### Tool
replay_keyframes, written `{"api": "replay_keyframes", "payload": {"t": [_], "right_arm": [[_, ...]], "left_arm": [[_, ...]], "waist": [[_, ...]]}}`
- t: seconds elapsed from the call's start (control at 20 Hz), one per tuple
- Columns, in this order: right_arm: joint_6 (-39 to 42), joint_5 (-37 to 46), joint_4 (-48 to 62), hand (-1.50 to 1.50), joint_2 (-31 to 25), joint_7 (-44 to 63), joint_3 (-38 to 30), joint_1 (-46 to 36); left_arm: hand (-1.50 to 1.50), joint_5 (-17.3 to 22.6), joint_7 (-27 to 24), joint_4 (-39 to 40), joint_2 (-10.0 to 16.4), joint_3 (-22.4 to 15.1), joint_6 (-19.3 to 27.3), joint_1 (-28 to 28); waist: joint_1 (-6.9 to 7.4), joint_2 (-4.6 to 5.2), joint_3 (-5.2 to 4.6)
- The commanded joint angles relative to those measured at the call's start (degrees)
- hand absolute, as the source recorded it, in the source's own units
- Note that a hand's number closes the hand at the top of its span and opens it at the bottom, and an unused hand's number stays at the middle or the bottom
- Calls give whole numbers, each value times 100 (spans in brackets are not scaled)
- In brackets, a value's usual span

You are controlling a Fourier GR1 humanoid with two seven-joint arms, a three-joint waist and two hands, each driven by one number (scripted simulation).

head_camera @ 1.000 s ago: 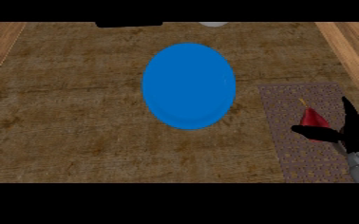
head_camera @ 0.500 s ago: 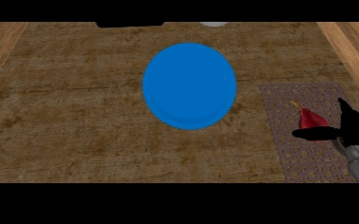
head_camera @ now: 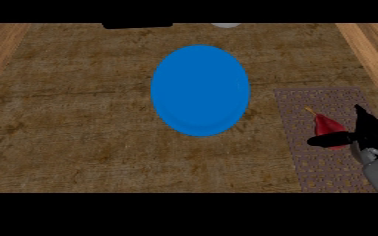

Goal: Pick the pear from the placemat and place it in the plate

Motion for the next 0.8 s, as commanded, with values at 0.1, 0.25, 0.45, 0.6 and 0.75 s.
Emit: {"api": "replay_keyframes", "payload": {"t": [0.1,0.25,0.45,0.6,0.75], "right_arm": [[145,-73,8,150,195,85,40,-151],[311,5,-19,150,213,-62,192,-171],[279,62,-5,150,244,-146,179,-231],[194,168,74,150,185,-316,165,-199],[94,432,-326,150,399,-684,556,-28]], "left_arm": [[0,90,-586,-832,-525,141,-8,-1605],[0,132,-488,-743,-498,146,-105,-1674],[0,124,-526,-750,-526,141,-138,-1666],[0,142,-613,-733,-603,162,-128,-1584],[0,123,-567,-605,-528,222,-157,-1594]], "waist": [[-145,9,-8],[-185,36,-12],[-194,31,-8],[-152,10,-3],[-321,-43,-14]]}}
